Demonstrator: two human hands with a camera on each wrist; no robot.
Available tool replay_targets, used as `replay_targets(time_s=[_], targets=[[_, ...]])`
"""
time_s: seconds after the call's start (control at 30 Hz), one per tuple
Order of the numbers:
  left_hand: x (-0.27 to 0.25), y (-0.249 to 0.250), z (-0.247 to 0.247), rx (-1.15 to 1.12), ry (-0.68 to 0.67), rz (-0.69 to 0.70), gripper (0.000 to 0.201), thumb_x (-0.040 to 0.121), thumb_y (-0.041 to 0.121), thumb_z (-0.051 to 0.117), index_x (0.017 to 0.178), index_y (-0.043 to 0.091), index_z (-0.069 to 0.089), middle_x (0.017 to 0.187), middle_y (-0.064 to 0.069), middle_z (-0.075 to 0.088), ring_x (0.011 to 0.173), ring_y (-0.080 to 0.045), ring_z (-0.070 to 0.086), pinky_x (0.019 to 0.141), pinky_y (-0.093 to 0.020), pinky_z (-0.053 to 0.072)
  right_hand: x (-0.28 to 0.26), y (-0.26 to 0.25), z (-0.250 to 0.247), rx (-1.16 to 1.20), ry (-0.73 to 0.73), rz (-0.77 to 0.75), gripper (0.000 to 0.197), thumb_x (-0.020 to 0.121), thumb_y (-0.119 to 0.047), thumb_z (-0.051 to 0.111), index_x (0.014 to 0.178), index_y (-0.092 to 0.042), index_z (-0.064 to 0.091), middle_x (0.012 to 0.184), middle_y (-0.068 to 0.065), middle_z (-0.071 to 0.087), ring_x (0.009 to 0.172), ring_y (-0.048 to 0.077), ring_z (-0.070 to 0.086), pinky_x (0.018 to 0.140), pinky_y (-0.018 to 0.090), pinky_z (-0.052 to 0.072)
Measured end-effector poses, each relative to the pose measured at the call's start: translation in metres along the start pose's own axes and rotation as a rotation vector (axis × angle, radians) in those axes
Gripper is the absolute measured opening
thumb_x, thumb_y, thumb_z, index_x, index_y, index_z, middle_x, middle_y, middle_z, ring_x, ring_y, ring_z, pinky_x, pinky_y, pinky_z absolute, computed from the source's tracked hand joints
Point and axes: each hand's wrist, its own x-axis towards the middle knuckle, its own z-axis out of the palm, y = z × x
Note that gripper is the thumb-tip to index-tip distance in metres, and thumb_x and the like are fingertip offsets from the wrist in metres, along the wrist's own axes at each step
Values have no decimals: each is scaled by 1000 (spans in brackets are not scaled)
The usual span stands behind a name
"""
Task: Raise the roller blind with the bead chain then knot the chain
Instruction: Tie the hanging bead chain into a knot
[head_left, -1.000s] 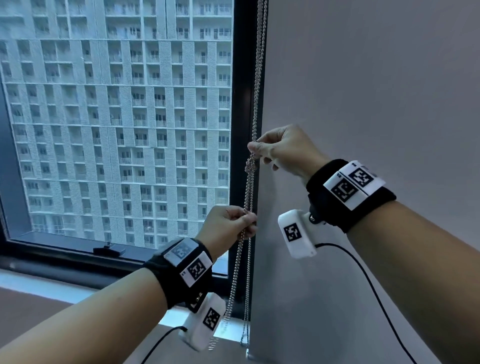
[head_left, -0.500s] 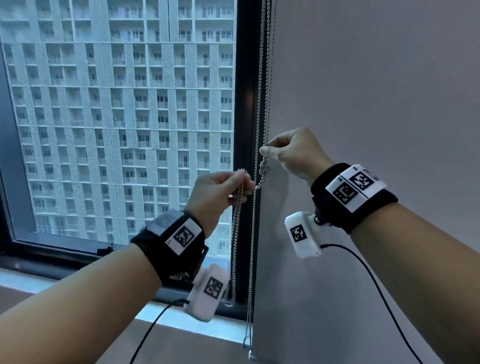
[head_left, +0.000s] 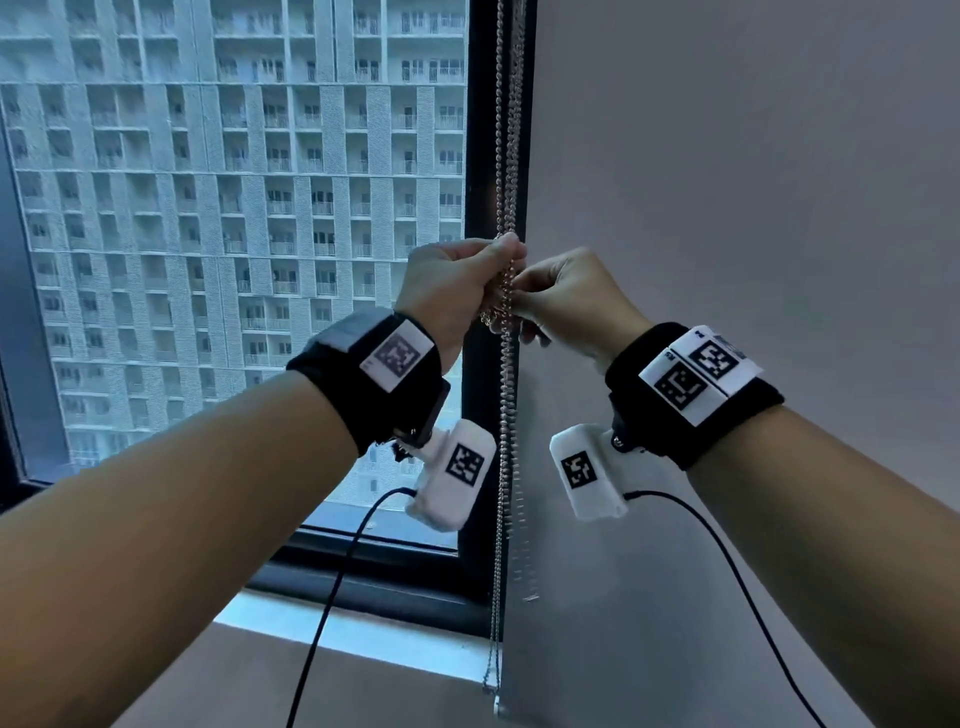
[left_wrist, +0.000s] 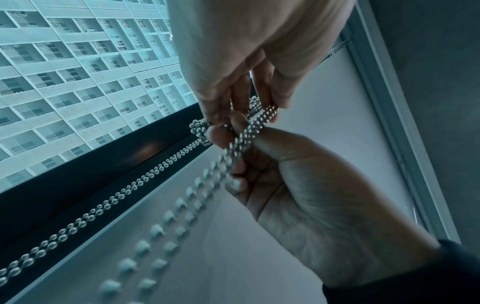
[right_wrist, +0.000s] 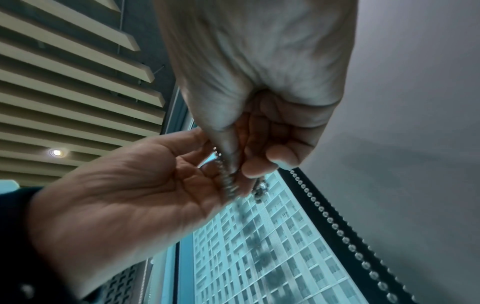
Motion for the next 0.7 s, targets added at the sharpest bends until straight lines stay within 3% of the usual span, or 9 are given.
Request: replay_targets(time_s=[0.07,0.13,0.2,0.3,0.4,0.47,0.57,0.63,0.7], targets=[[2,-3,2,17,6,3,16,86,17,65,80,3,70,80,-17,68,63,-27,58,49,-28,44,-1,-1,2,40,-20,21,17,90,-1,59,85,9,72,73,18,73,39,9,53,38,19,35],[2,-6,2,25,22,14,17,86,15,65,79,1,70,74,-16,67,57,-26,57,42,-25,41,-2,-3,3,107,-39,82,21,94,-10,56,89,3,72,76,18,75,44,13,55,43,21,34],[2,-7,1,26,38,19,17,86,14,65,77,1,70,71,-15,66,59,-28,56,45,-29,44,-3,-4,2,224,-57,159,23,94,-23,56,91,-4,70,76,19,75,58,24,57,51,27,33],[2,-6,-4,54,48,9,16,86,17,66,80,2,70,75,-16,66,61,-29,61,53,-33,52,-4,-3,0,316,-55,203,19,89,-24,61,90,-6,66,61,12,70,69,30,52,54,29,30],[3,-2,-7,81,51,-30,19,85,19,66,88,1,71,85,-16,71,66,-29,66,64,-37,51,-7,-3,-6,130,-38,139,13,84,-16,69,78,-6,72,55,3,69,55,19,48,50,25,31],[2,0,-7,113,58,-60,17,84,12,64,93,-1,70,88,-15,70,61,-27,66,59,-33,47,-6,-2,-9,20,-1,104,11,82,-14,72,71,-9,72,59,3,69,46,8,45,45,18,34],[2,0,-7,174,42,-81,23,81,-3,51,92,2,69,89,-14,71,71,-33,66,58,-30,41,1,5,-10,-108,70,60,11,77,-16,78,68,-11,73,64,1,67,53,6,49,51,19,38],[1,-1,-9,219,34,-60,32,80,-10,44,89,8,70,92,-13,73,74,-34,68,53,-29,46,5,7,-9,-163,110,35,7,76,-16,79,73,-10,76,61,-3,63,55,5,49,57,20,40],[-1,-2,-10,245,14,-35,35,81,-14,44,87,9,70,92,-12,74,73,-36,69,56,-35,51,7,6,-8,-178,150,22,6,77,-16,78,74,-11,76,57,-6,60,50,5,49,53,20,40]])
